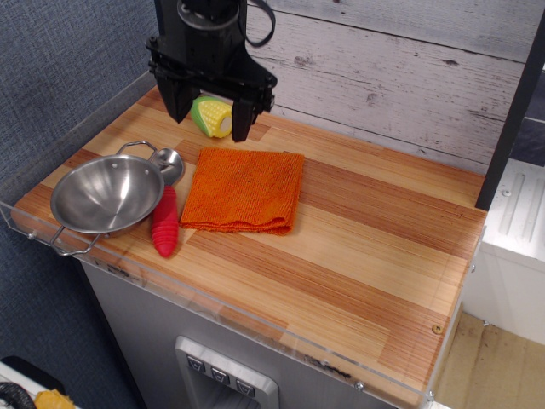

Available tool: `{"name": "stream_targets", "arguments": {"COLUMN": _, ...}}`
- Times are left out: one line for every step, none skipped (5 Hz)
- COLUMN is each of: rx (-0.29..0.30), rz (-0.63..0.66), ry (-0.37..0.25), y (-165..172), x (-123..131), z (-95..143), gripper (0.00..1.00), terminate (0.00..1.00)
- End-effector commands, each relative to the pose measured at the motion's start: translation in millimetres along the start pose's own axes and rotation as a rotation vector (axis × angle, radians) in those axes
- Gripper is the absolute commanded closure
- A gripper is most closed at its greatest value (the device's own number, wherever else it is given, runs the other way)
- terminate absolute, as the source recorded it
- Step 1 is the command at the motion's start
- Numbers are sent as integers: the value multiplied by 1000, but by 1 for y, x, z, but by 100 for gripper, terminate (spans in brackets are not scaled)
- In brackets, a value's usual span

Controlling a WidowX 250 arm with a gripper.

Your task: Move the orange towel to the front right corner of the table

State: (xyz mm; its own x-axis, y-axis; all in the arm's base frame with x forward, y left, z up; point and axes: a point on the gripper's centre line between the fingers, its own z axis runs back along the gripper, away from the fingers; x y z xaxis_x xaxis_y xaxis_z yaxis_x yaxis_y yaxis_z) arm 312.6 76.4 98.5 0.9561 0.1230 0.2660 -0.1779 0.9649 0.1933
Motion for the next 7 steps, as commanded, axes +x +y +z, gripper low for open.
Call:
{"name": "stream_targets", "arguments": {"rx": -132, "rz": 56, "ry": 27, "y": 4, "x": 1, "z": -21, "gripper": 0, "terminate": 0}}
{"name": "stream_targets", "arguments": {"rx": -85, "rz": 70, "ry": 50, "y": 1, "x": -2, "z": -36, "gripper": 0, "terminate": 0}}
{"name": "stream_targets", "arguments": {"rx": -83, "rz": 63, "ry": 87, "y": -3, "x": -5, "z": -51, "gripper": 0, "terminate": 0}}
{"name": "stream_targets", "arguments": {"rx": -66, "rz": 53, "ry": 104, "y": -6, "x": -9, "z": -60, "gripper": 0, "terminate": 0}}
{"name": "stream_targets", "arguments": {"rx": -65, "rz": 44, "ry": 123, "y": -12, "x": -14, "z": -70, "gripper": 0, "terminate": 0}}
{"name": "stream_targets", "arguments": {"rx": -64, "rz": 34, "ry": 152, "y": -17, "x": -23, "z": -83, "gripper": 0, "terminate": 0}}
{"name": "stream_targets", "arguments": {"rx": -56, "rz": 28, "ry": 169, "y": -21, "x": -27, "z": -91, "gripper": 0, "terminate": 0}}
